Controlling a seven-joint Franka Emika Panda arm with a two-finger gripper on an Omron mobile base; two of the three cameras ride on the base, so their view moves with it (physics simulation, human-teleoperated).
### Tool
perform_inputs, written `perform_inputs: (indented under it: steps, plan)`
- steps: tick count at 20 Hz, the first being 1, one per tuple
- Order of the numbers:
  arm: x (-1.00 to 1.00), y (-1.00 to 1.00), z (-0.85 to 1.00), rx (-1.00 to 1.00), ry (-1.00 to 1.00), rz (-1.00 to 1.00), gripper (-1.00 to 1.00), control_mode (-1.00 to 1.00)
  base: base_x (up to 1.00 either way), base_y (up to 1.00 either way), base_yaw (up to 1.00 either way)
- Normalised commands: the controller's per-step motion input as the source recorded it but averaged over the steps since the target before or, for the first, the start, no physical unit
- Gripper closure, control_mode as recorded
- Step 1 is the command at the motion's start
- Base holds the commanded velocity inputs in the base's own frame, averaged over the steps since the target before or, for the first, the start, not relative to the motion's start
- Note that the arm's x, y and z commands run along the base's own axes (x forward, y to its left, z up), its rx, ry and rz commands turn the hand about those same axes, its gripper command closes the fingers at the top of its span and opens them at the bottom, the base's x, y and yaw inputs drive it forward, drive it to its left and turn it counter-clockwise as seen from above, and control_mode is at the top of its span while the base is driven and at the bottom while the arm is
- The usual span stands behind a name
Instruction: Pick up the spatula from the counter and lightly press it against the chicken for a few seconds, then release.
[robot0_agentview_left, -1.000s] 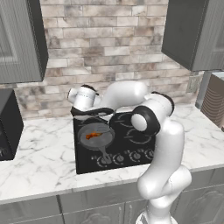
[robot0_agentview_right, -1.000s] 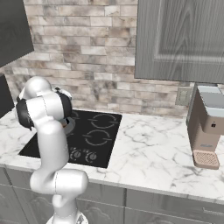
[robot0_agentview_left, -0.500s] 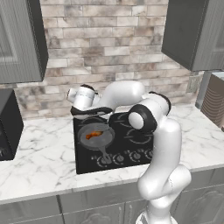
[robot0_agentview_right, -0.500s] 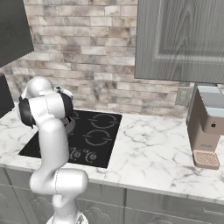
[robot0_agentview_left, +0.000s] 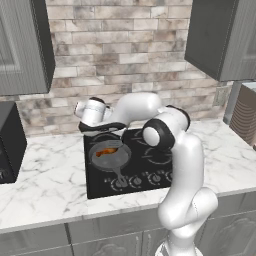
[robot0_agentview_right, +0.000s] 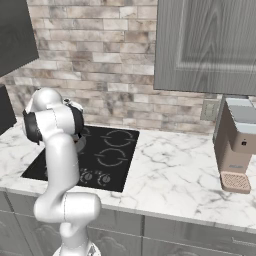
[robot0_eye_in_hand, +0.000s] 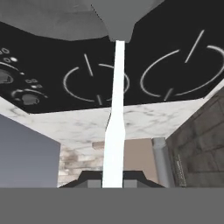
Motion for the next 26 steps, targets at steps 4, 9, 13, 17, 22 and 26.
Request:
perform_inputs:
  steps: [4,9,13,17,22,26]
  plan:
    - [0.00,0.02,-0.06,-0.02,0.00,0.00,1.00,-1.00,0.00,0.00,0.00]
    - [0.00,0.03,-0.05,-0.02,0.00,0.00,1.00,-1.00,0.00,0.00,0.00]
    - [0.00,0.09,-0.10,-0.02,0.00,0.00,1.00,-1.00,0.00,0.00,0.00]
    - [0.00,0.12,-0.11,-0.02,0.00,0.00,1.00,-1.00,0.00,0.00,0.00]
    - [0.00,0.11,-0.10,-0.02,0.00,0.00,1.00,-1.00,0.00,0.00,0.00]
    - [0.00,0.11,-0.13,-0.01,0.00,0.00,1.00,-1.00,0.00,0.00,0.00]
